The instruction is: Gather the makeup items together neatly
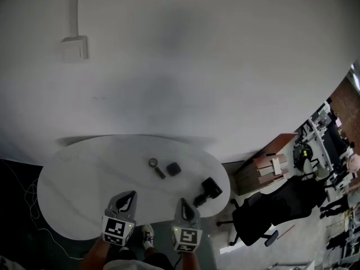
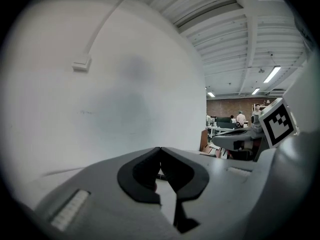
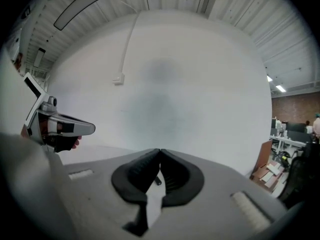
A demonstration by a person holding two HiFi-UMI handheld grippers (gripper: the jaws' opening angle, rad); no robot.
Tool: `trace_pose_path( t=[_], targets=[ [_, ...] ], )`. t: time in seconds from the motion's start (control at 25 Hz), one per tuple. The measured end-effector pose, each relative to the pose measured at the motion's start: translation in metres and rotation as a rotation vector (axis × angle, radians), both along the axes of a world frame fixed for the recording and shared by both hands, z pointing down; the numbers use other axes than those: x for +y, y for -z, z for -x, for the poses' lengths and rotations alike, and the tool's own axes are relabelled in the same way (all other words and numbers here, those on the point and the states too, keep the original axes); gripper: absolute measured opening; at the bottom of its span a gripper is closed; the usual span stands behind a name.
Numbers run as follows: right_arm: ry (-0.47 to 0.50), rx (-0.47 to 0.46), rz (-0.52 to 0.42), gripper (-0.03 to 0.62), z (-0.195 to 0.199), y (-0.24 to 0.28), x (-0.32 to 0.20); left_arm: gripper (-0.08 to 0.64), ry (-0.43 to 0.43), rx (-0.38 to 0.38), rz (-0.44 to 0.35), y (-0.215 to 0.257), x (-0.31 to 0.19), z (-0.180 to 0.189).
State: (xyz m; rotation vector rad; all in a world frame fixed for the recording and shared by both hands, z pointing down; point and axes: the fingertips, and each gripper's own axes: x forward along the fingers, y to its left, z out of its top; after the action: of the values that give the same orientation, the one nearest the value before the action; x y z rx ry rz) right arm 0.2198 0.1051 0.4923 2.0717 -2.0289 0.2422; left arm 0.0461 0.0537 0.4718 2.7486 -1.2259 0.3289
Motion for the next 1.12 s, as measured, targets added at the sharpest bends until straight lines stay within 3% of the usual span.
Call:
trace_pose_path(
  t=[0.48, 1.04, 1.12],
  targets=[
    [0.148, -0.042, 0.106, 0.004, -0.010, -0.050, -0.093, 0.011, 0.125, -0.049, 0.104, -0.050, -0.066, -0.008],
    [0.309, -0.043, 0.248, 0.005, 0.007, -0.125, -0.149, 0.011, 0.250, -0.091, 0.207, -0.102, -0.086, 0.006],
    [0.330, -0.055, 0.287, 0.111, 0.011, -0.139, -0.156, 0.011, 0.265, -0.099, 0.217, -0.105, -0.088, 0.010]
  ],
)
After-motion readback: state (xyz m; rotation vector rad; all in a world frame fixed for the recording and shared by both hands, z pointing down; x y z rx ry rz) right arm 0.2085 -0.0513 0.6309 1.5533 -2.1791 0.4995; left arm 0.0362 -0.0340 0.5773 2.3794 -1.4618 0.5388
